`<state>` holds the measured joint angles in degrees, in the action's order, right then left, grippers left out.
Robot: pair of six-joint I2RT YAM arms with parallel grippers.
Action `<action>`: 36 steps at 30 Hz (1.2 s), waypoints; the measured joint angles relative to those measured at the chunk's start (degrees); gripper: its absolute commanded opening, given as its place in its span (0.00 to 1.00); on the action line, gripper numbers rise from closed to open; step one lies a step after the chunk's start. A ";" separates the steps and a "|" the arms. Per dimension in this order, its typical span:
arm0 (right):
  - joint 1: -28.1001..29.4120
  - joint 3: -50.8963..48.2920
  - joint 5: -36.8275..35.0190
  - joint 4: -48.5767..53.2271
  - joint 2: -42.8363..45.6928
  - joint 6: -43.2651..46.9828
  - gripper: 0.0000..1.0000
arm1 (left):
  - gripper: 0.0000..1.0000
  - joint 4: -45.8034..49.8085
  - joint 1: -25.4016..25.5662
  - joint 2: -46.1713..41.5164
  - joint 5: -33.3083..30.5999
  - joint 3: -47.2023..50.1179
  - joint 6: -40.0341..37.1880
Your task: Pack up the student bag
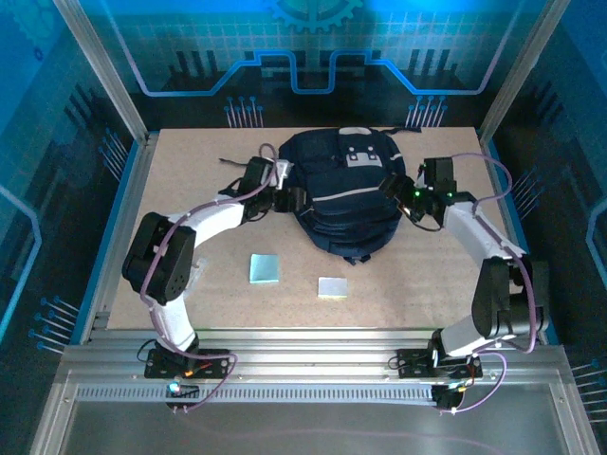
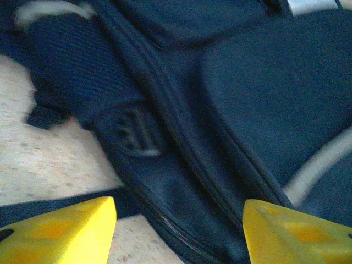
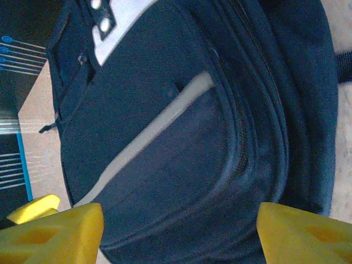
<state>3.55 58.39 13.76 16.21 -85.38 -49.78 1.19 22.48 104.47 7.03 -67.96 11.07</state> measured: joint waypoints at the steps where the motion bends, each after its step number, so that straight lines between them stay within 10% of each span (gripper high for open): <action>1: 0.17 -1.29 -0.04 -0.48 0.50 -1.16 0.76 | 0.72 0.81 1.14 -0.04 0.48 0.00 -1.20; 7: 1.05 -2.34 -0.35 -2.23 -3.30 -4.74 0.73 | 0.73 5.49 4.52 -0.07 3.34 -0.04 -8.74; 14: 1.31 -0.31 -1.92 -2.05 -10.03 -5.25 0.44 | 0.65 9.90 4.59 0.28 3.13 -2.27 -16.61; 22: 1.29 2.10 -2.99 -1.90 -11.26 -3.98 0.43 | 0.59 13.90 4.59 6.71 0.92 -9.81 -23.43; 33: 1.25 7.21 -4.39 0.68 -13.33 -0.72 0.44 | 0.00 16.63 3.72 12.39 1.88 -15.58 -27.06; 36: 1.20 7.87 -4.42 1.18 -13.60 0.00 0.43 | 0.00 16.74 3.72 12.39 1.90 -15.58 -27.12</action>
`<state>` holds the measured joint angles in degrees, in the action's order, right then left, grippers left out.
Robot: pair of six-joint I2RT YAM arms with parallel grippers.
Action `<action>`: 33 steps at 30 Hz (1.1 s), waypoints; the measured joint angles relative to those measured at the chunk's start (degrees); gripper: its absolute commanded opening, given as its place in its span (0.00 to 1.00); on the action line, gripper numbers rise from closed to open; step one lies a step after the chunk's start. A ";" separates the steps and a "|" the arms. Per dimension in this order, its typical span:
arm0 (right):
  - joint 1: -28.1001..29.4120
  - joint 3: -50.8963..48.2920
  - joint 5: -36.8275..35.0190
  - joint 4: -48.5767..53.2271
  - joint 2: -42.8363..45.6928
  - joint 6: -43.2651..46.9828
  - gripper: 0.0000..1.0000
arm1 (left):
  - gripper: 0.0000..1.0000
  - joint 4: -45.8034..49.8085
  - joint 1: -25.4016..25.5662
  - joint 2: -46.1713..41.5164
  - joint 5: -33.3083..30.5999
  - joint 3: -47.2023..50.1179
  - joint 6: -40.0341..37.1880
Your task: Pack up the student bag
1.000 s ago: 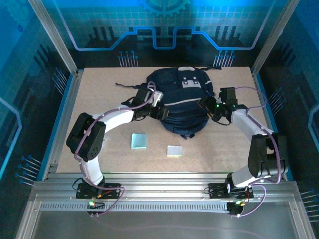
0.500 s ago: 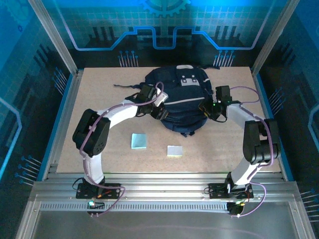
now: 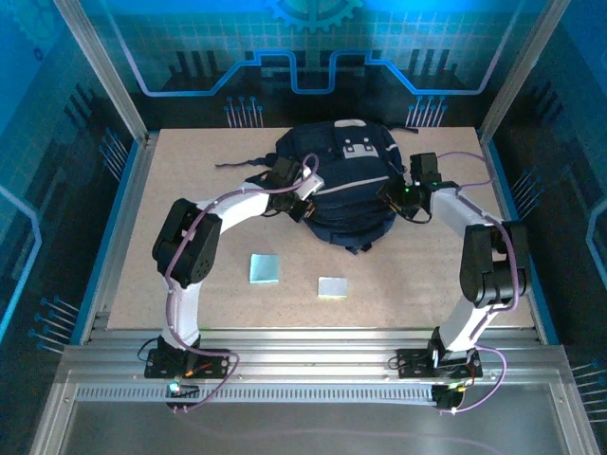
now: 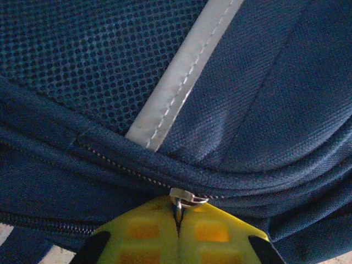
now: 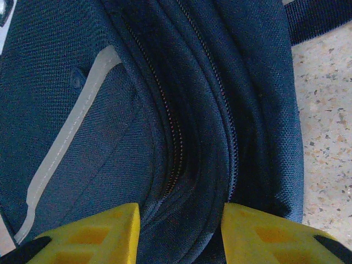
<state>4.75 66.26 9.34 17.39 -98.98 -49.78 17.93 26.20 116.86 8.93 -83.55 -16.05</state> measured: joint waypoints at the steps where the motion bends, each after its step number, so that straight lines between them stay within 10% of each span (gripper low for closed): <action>1: -0.04 0.20 0.04 0.24 0.00 0.35 0.44 | 0.00 0.02 0.02 0.00 0.04 0.00 0.02; 7: -0.26 0.28 1.68 1.55 1.42 1.49 0.74 | 0.00 0.28 1.14 -0.74 0.07 0.09 1.01; 21: 0.44 -7.08 7.82 -2.16 11.02 -3.82 0.76 | 0.00 1.84 13.51 -2.29 2.64 -4.07 4.09; 23: 1.05 -7.08 7.56 -2.49 9.33 -4.39 0.69 | 0.00 2.32 13.90 -2.29 2.67 -4.07 4.07; 28: 2.40 -7.61 5.01 -4.13 4.20 -4.96 0.02 | 0.00 3.69 13.40 -2.29 -0.26 -3.96 3.69; 33: 2.43 -9.38 5.95 -9.55 2.01 -6.69 0.00 | 0.00 4.66 10.16 -2.29 -3.61 -3.04 4.70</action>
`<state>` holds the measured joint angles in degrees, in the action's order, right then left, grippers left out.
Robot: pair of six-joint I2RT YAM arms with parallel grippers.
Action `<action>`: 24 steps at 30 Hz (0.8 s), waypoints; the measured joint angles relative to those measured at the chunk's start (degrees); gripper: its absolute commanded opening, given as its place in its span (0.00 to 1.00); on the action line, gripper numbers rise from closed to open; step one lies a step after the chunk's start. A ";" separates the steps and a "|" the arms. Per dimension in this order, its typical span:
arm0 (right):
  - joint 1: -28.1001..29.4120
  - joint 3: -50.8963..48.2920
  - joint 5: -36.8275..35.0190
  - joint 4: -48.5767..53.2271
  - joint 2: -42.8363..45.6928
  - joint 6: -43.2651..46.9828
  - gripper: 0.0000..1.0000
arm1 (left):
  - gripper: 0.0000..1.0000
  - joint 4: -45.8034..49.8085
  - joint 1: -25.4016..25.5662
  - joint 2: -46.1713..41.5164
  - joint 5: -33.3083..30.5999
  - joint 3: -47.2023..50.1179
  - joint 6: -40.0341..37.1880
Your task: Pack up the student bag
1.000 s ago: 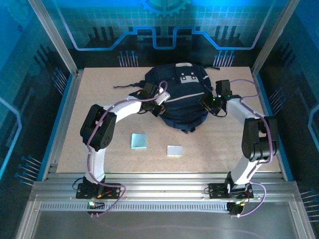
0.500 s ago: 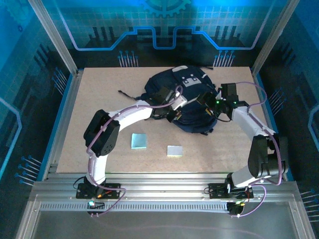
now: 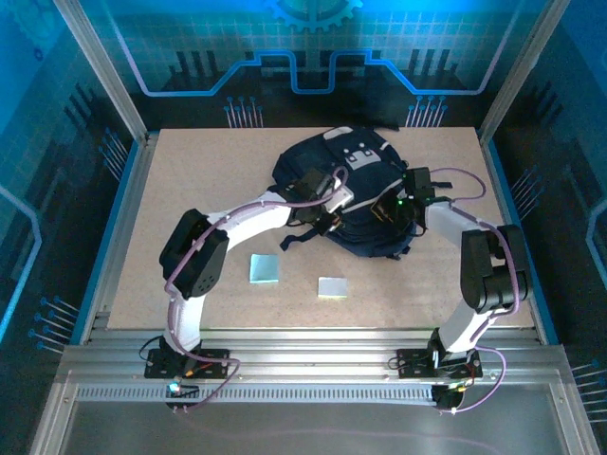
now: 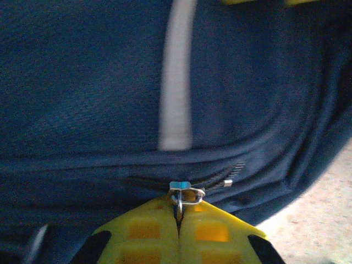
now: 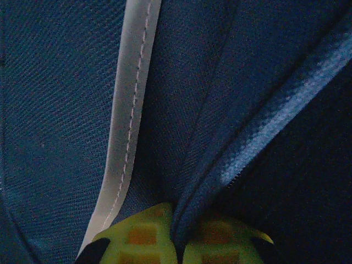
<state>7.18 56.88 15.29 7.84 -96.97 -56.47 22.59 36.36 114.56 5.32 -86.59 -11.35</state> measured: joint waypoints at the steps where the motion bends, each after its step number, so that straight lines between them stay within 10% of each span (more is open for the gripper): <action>1: 0.00 -0.11 0.17 -0.63 0.00 -0.15 0.00 | 0.00 -0.24 -0.83 0.00 -0.61 0.20 0.57; 11: 1.20 4.68 1.66 0.17 -0.04 5.03 0.00 | 0.01 -1.86 -5.31 0.09 -0.74 0.00 7.10; 14: 1.27 6.88 1.51 2.19 -0.04 7.21 0.48 | 0.52 -1.79 -5.57 0.09 -1.38 -0.85 9.75; 16: 1.01 7.65 0.04 5.42 0.55 9.42 0.75 | 0.67 -0.94 -7.28 0.02 -3.54 -0.83 12.15; 24: 6.40 9.33 -8.28 23.10 10.47 17.22 1.00 | 0.99 -2.99 -12.92 -9.92 -7.93 10.01 20.92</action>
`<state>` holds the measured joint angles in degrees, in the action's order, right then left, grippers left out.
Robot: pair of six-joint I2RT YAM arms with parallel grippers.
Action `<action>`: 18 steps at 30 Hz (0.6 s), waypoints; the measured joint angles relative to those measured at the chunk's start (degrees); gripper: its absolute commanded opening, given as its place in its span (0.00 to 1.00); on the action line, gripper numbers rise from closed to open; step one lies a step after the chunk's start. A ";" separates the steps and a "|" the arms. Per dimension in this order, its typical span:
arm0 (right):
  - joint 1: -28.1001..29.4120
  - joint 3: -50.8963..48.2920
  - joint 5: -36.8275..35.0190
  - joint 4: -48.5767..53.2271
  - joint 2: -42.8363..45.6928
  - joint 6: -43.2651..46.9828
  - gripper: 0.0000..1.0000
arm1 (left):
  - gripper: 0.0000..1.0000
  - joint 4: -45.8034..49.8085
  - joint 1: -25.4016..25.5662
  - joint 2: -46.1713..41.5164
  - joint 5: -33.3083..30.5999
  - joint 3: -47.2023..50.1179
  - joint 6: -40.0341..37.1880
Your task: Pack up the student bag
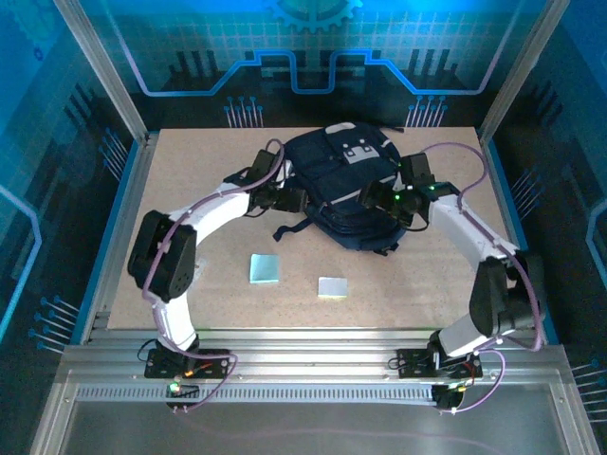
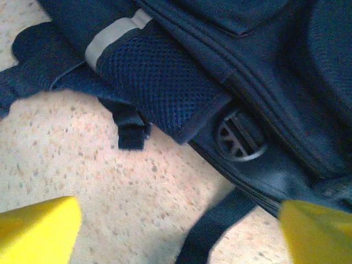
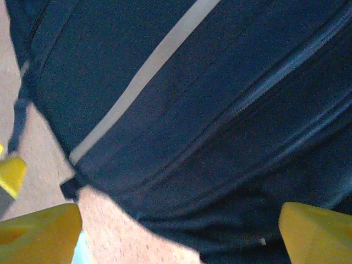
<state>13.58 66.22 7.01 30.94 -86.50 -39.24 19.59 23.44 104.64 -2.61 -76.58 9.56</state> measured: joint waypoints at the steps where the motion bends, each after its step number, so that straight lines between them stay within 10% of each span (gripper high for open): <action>1: 1.49 0.11 -0.85 1.70 1.20 0.57 1.00 | 0.99 -0.61 0.24 -1.79 -0.20 1.40 0.79; 18: 38.03 0.33 -9.33 20.70 -11.58 -7.65 1.00 | 0.99 -9.35 -3.04 -20.04 -0.79 17.66 10.71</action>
<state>51.62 66.54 -2.33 51.64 -98.08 -46.89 10.24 20.40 84.60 -3.40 -58.92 20.27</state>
